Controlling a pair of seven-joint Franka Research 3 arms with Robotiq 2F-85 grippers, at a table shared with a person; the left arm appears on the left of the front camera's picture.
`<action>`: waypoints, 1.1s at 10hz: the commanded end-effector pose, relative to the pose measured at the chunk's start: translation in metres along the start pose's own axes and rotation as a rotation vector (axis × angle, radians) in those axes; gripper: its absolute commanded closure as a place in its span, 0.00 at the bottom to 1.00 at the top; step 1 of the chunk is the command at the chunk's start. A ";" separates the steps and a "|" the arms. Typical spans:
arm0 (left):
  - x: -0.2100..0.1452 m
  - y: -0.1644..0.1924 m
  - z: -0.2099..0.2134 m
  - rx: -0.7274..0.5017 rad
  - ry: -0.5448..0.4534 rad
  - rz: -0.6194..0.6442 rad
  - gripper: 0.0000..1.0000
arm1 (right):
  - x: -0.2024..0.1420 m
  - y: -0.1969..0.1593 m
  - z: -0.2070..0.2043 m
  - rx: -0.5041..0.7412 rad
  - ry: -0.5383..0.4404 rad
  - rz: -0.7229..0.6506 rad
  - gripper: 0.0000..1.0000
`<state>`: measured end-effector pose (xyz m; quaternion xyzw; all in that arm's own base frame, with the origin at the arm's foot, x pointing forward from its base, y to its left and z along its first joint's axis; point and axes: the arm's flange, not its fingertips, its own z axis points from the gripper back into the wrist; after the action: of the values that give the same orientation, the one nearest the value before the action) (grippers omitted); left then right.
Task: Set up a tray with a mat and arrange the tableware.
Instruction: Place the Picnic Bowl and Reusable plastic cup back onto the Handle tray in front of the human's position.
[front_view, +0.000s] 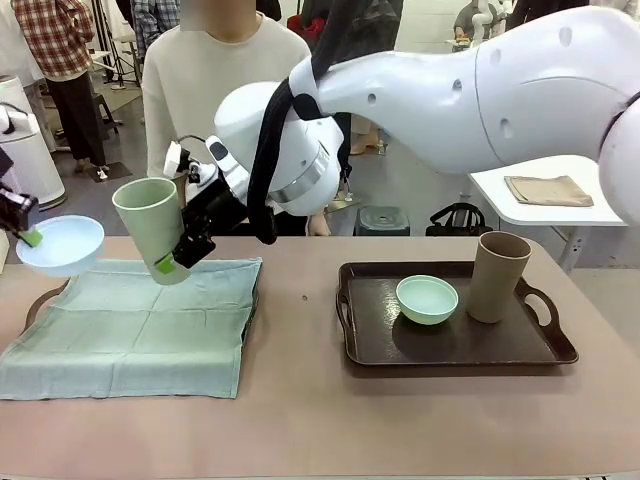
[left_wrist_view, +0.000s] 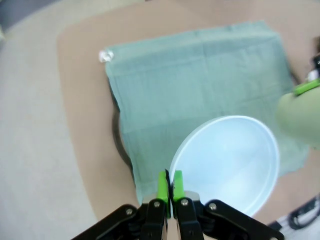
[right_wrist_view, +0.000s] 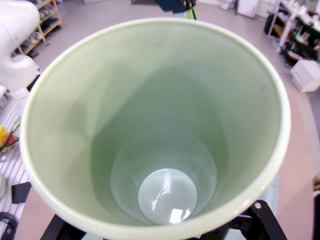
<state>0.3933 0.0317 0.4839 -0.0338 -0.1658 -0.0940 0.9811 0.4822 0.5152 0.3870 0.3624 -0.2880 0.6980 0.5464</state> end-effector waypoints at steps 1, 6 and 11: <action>-0.002 0.014 -0.031 0.019 0.014 -0.004 0.96 | -0.027 -0.001 -0.004 0.038 -0.096 0.003 0.20; 0.008 0.000 -0.086 -0.024 -0.002 0.008 0.96 | -0.065 -0.014 -0.040 0.038 -0.057 -0.009 0.20; 0.019 -0.012 -0.117 -0.028 -0.017 -0.009 0.96 | -0.081 -0.019 -0.046 0.030 -0.017 0.019 0.20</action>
<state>0.4383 0.0033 0.3867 -0.0389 -0.1641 -0.0956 0.9810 0.5005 0.5100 0.2979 0.3844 -0.2733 0.6983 0.5385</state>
